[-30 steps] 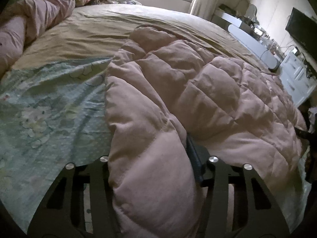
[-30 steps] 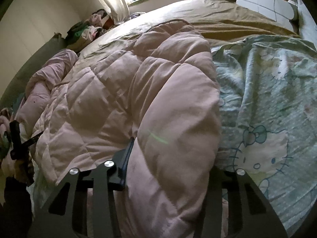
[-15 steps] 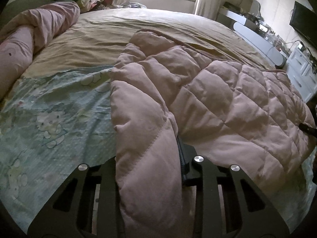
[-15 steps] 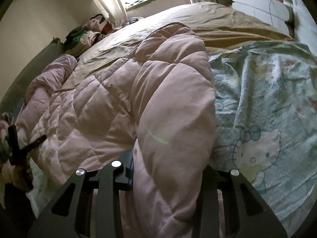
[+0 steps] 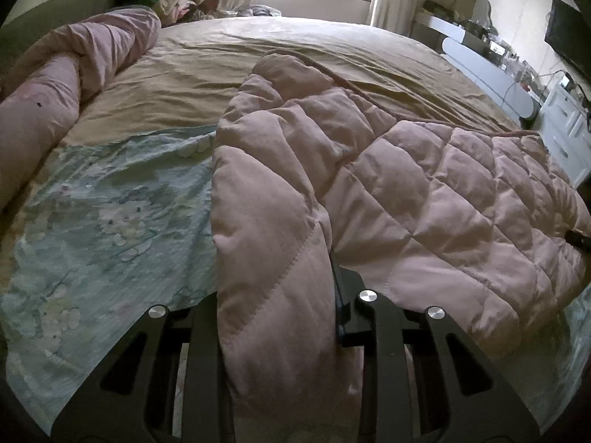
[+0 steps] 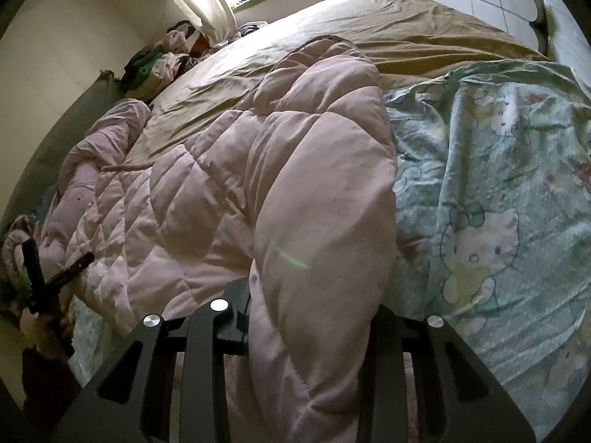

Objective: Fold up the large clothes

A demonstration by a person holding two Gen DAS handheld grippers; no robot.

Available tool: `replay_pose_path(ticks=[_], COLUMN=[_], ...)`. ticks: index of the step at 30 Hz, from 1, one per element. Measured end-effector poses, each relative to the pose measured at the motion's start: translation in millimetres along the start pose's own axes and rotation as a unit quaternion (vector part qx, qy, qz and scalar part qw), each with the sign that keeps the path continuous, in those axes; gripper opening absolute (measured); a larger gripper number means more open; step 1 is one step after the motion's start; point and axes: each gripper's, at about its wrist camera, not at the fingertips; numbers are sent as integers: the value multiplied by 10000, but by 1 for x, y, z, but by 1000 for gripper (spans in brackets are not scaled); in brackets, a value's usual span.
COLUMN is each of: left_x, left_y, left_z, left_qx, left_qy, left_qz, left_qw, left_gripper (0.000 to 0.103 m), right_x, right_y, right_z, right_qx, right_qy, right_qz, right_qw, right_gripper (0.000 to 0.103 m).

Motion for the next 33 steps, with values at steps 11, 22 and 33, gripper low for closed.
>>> replay_pose_path(ticks=[11, 22, 33], left_x=[4, 3, 0], left_y=[-18, -62, -107], left_z=[-26, -57, -90], left_qx=[62, 122, 36], left_qy=[69, 85, 175], left_qz=[1, -48, -76], left_qw=[10000, 9999, 9998], left_gripper=[20, 20, 20], right_x=[-5, -6, -4], right_y=[-11, -34, -73], right_z=[-12, -28, -51], right_qx=[186, 333, 393], right_qy=[176, 279, 384], right_qz=[62, 0, -72], right_qw=[9997, 9991, 9985], right_gripper=[30, 30, 30])
Point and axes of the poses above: each gripper's, at about its wrist camera, not at the fingertips, and z roughly the way its jaws point, x to its left, y to its top, and after that the axes turned 3 degrees about x, right-handed
